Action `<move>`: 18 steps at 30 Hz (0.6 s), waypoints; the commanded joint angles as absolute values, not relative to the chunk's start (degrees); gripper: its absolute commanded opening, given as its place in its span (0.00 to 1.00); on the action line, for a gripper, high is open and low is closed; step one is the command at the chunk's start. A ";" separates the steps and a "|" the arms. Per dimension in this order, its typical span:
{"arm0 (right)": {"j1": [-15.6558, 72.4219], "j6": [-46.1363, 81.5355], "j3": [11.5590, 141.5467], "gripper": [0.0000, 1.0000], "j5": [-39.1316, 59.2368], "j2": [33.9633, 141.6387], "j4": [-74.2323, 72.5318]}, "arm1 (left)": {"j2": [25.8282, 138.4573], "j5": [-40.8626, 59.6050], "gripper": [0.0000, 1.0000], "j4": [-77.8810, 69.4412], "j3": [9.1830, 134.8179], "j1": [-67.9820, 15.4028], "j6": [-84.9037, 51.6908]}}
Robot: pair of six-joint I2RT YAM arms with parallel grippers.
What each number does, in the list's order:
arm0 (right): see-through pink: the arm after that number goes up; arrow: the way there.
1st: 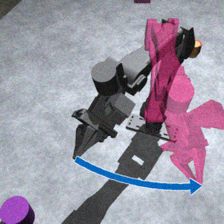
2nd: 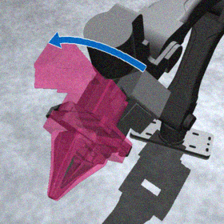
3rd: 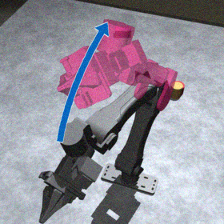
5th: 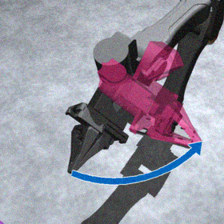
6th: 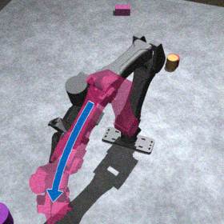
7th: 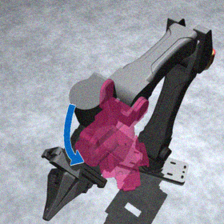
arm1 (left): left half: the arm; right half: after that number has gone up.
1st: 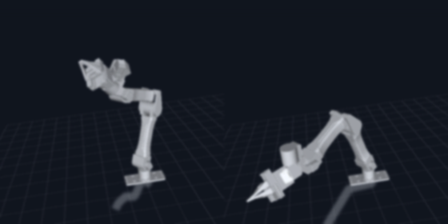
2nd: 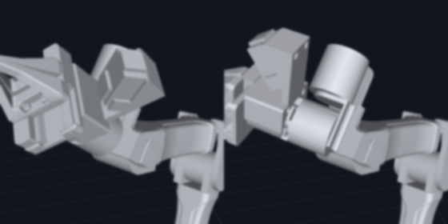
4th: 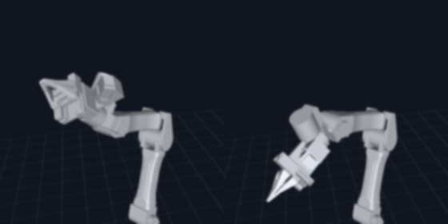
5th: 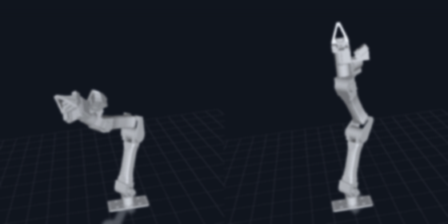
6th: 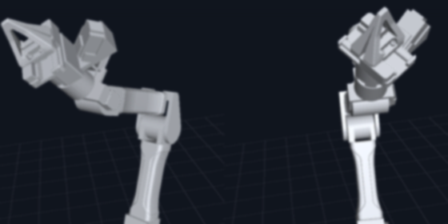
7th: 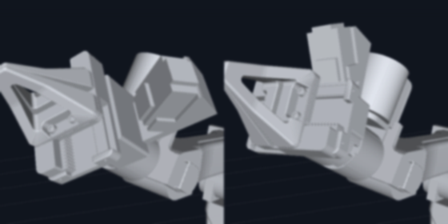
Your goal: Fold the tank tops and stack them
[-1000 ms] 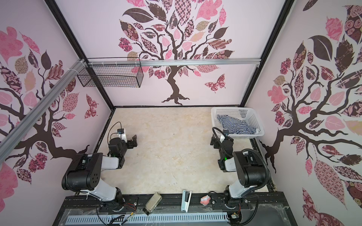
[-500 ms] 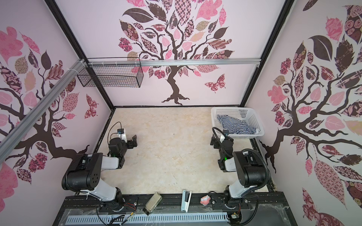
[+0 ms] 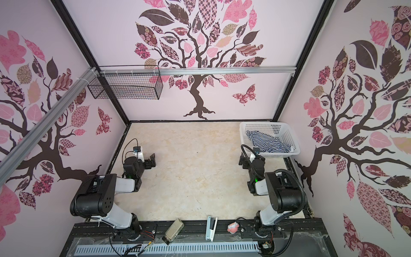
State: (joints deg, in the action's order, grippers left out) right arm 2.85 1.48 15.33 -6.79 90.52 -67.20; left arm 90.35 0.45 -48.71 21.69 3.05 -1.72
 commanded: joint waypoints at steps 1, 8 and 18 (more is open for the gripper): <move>2.59 1.76 15.90 1.00 -6.33 90.44 -69.17 | 89.30 0.35 0.97 -49.04 22.41 2.90 -1.55; 2.55 1.76 15.81 1.00 -6.36 90.38 -69.22 | 89.30 0.31 0.97 -49.04 22.51 2.81 -1.58; 2.64 3.51 16.87 1.00 -11.06 81.11 -59.45 | 85.33 -0.20 0.97 -46.93 22.61 3.57 -3.14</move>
State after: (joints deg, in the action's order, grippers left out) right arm 2.85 2.07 14.63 -8.40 87.35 -64.93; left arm 89.08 0.14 -48.12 21.69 3.14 -2.00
